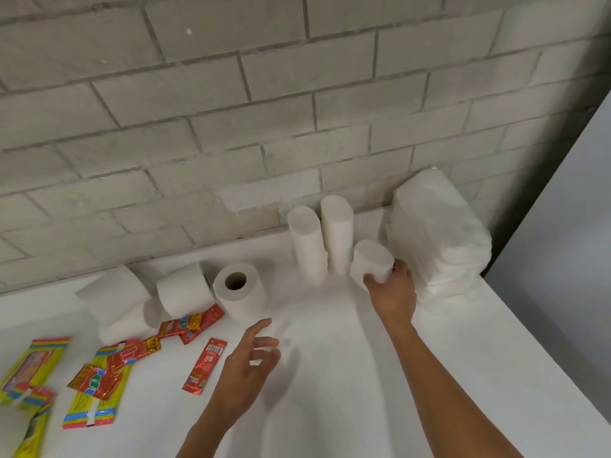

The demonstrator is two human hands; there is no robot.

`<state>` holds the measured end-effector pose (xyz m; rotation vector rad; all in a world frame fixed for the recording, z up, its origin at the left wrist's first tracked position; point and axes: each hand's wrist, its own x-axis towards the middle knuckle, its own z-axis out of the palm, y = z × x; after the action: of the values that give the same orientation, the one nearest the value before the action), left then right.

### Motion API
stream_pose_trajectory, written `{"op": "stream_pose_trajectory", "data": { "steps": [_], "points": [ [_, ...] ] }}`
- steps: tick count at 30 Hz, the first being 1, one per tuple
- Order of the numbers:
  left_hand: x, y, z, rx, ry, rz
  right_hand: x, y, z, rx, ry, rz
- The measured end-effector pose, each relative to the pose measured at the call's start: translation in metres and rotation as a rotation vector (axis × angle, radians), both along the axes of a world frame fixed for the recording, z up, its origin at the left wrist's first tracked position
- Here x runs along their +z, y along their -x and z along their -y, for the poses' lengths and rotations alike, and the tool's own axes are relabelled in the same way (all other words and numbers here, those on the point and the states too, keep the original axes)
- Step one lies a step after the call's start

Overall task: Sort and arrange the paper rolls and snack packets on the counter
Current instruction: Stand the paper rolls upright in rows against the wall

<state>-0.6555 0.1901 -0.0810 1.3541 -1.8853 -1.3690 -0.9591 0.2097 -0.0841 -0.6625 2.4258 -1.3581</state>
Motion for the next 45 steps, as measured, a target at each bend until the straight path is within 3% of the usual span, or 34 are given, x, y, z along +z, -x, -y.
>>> {"op": "stream_pose_trajectory", "data": {
  "steps": [24, 36, 45],
  "points": [
    [-0.010, -0.017, 0.002, 0.061, 0.005, 0.146, -0.013, 0.023, 0.075, -0.035, -0.052, -0.107],
    [-0.006, -0.022, 0.004, 0.063, -0.028, 0.121, -0.022, 0.022, 0.075, 0.014, -0.008, -0.005],
    [0.013, -0.060, 0.037, 0.167, 0.161, 0.080, -0.031, 0.010, 0.039, -0.004, 0.070, 0.067]
  ]
}}
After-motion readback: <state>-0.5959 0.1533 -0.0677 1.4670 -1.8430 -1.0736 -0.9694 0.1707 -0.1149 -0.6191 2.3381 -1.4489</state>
